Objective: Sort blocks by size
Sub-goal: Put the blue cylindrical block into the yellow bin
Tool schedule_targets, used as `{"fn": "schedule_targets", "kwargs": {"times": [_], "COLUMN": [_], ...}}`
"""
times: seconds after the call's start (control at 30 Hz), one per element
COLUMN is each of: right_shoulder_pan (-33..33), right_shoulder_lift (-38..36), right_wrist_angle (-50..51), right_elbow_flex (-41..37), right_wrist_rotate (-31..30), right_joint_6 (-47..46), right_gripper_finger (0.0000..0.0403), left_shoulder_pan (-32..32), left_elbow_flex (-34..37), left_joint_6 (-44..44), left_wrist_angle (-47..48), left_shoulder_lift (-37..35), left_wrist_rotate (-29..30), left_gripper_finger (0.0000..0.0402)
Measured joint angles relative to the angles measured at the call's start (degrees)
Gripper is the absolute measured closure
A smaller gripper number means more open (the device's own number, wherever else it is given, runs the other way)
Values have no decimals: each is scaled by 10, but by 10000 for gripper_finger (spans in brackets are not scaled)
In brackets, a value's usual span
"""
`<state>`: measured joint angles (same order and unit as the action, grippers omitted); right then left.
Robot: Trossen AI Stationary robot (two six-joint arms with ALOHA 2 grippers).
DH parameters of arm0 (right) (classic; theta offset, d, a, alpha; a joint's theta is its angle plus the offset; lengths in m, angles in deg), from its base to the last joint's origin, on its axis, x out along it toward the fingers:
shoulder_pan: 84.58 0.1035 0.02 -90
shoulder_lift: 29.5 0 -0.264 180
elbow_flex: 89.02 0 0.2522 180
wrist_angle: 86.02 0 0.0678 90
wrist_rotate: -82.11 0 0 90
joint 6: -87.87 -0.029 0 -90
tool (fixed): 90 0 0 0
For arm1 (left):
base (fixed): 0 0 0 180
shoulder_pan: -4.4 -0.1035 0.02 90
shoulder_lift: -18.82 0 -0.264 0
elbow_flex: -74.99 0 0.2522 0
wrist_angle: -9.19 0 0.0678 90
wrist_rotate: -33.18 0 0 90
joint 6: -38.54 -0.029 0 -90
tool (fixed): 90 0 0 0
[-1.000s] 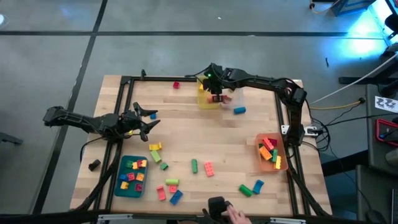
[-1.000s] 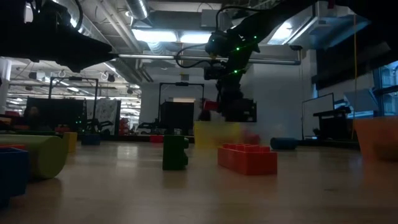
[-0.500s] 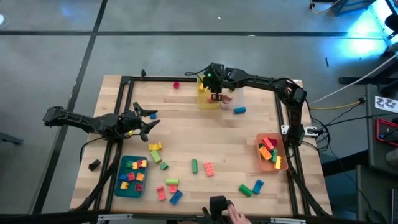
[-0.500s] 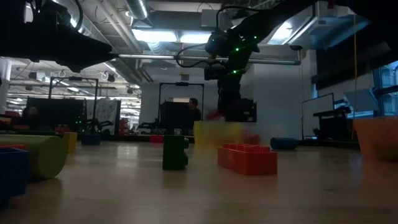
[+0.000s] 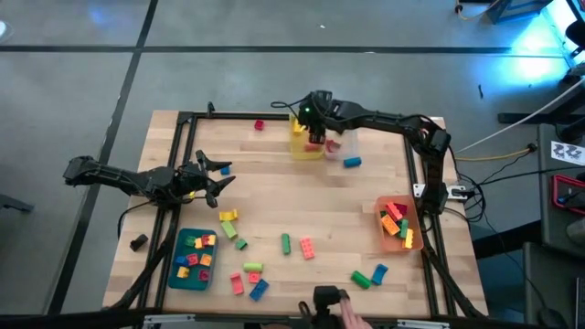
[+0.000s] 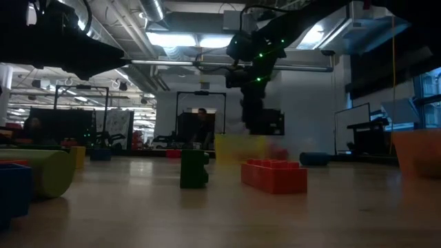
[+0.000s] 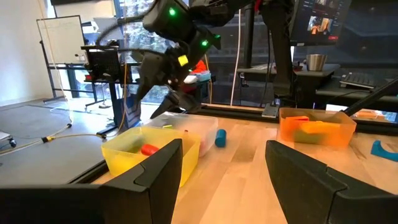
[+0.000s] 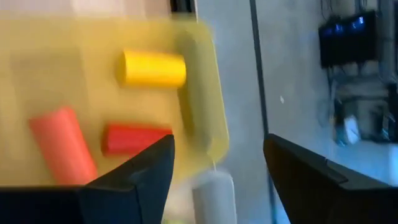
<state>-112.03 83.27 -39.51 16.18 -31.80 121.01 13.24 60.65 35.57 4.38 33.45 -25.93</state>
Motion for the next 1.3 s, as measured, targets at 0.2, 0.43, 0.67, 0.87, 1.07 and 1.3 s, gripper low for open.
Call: {"fn": "schedule_targets", "kwargs": {"times": [0.2,0.43,0.67,0.87,1.07,1.3], "right_shoulder_pan": [1,1,1,1,11,56], "right_shoulder_lift": [-2,-19,-76,-112,-137,-144], "right_wrist_angle": [163,357,432,493,467,332], "right_elbow_flex": [0,0,0,-11,-124,-258], "right_wrist_rotate": [-61,21,105,235,260,166], "right_joint_6": [-1,-90,-144,-191,-201,-179], "right_gripper_finger": [162,171,169,169,169,168], "left_shoulder_pan": [0,0,0,0,0,0], "left_elbow_flex": [0,0,0,0,0,0], "left_joint_6": [0,0,1,4,3,3], "left_wrist_angle": [0,0,0,0,0,0], "left_shoulder_lift": [0,0,0,0,0,0], "left_wrist_rotate": [0,0,0,0,0,0], "left_gripper_finger": [188,188,188,188,188,188]}}
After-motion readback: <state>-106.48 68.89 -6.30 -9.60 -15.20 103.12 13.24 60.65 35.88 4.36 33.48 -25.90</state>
